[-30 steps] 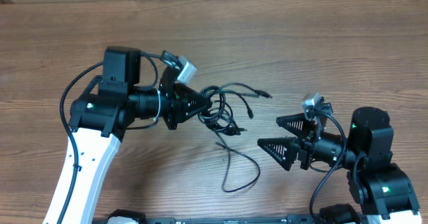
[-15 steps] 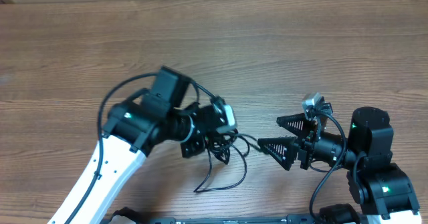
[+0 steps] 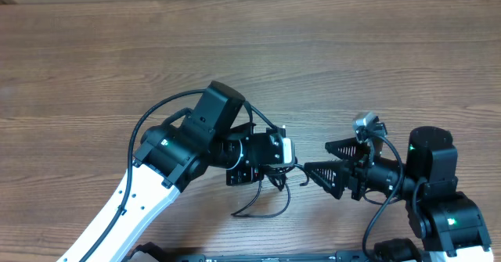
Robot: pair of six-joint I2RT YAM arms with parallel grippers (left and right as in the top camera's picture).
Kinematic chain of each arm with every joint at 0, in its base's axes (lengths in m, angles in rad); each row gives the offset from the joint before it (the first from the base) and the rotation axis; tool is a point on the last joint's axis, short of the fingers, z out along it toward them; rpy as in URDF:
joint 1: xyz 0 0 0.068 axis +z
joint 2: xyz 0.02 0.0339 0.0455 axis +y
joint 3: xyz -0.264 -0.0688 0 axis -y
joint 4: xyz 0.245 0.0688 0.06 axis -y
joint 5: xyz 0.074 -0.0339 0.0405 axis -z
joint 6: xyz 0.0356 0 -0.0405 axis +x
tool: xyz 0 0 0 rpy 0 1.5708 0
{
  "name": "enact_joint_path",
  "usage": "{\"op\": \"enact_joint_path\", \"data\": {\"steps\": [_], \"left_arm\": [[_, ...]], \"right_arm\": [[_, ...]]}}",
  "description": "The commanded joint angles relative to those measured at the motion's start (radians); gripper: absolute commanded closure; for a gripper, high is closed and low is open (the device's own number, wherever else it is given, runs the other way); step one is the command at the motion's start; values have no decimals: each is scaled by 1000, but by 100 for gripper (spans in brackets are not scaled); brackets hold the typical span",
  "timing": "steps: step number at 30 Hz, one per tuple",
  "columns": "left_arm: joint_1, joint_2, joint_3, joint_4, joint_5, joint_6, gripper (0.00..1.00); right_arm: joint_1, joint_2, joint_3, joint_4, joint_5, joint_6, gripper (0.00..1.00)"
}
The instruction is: Untangle cables
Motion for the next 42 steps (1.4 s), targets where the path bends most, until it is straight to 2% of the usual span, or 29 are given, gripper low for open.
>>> {"op": "enact_joint_path", "data": {"steps": [1, 7, 13, 17, 21, 26, 30, 31, 32, 35, 37, 42], "left_arm": [[-5, -18, 18, 27, 70, 26, 96], [-5, -18, 18, 82, 130, 24, 96], [-6, -18, 18, 168, 142, -72, 96], [-9, -18, 18, 166, 118, -72, 96], [-9, -18, 18, 170, 62, -129, 96], [-22, -17, 18, 165, 165, -119, 96], [-50, -17, 18, 166, 164, -118, 96], [-55, -17, 18, 167, 164, -117, 96], [-55, -17, 18, 168, 164, -114, 96], [-54, -17, 18, 174, 163, -114, 96], [-54, -17, 18, 184, 164, -115, 96], [-54, -17, 18, 210, 164, -128, 94]], "right_arm": [[-2, -3, 34, -11, 3, -60, 12], [-2, -3, 34, -11, 3, -60, 11], [-2, -3, 34, -12, 2, -60, 11], [-2, -3, 34, -11, 3, -60, 11], [-2, -3, 34, -11, 3, -60, 11], [-2, -3, 34, -5, -12, -61, 11], [-2, -3, 34, 53, -126, -64, 12], [-2, -3, 34, 63, -140, -64, 17], [-2, -3, 34, 68, -146, -64, 26], [-2, -3, 34, 68, -145, -64, 72], [-2, -3, 34, 68, -148, -63, 96], [-2, -3, 34, 68, -156, -63, 96]]}}
